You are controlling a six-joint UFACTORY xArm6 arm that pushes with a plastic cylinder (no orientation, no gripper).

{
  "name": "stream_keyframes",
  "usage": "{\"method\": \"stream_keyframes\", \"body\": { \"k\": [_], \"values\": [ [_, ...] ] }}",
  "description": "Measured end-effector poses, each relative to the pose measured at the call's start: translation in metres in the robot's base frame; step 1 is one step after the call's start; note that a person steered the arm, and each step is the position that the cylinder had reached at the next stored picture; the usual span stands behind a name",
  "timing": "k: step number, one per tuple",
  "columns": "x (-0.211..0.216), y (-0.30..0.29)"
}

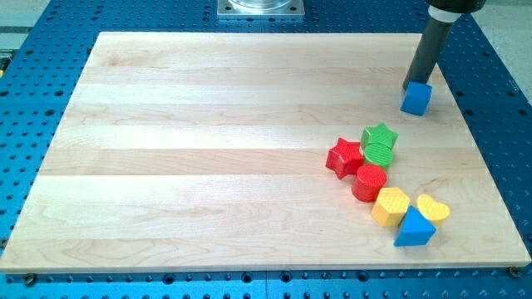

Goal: Move the blue triangle bottom left to the blue cube

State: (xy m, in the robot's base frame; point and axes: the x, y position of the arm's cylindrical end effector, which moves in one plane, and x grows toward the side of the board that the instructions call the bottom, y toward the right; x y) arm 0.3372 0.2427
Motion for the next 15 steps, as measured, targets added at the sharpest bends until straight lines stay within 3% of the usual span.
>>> {"method": "stream_keyframes", "body": {
  "k": [1,2,3,4,5,6,8,9,10,11,12,13,14,15],
  "values": [
    [0.022,-0.054],
    [0.064,-0.164],
    [0.172,-0.246],
    [0.254,-0.165],
    [0.276,-0.090],
    [0.282,-0.078],
    [0.277,0.002],
    [0.270,0.000],
    [0.241,0.000],
    [0.171,-0.047],
    [0.151,-0.046],
    [0.194,-0.044],
    [0.183,-0.014],
    [0.133,-0.008]
  ]
}}
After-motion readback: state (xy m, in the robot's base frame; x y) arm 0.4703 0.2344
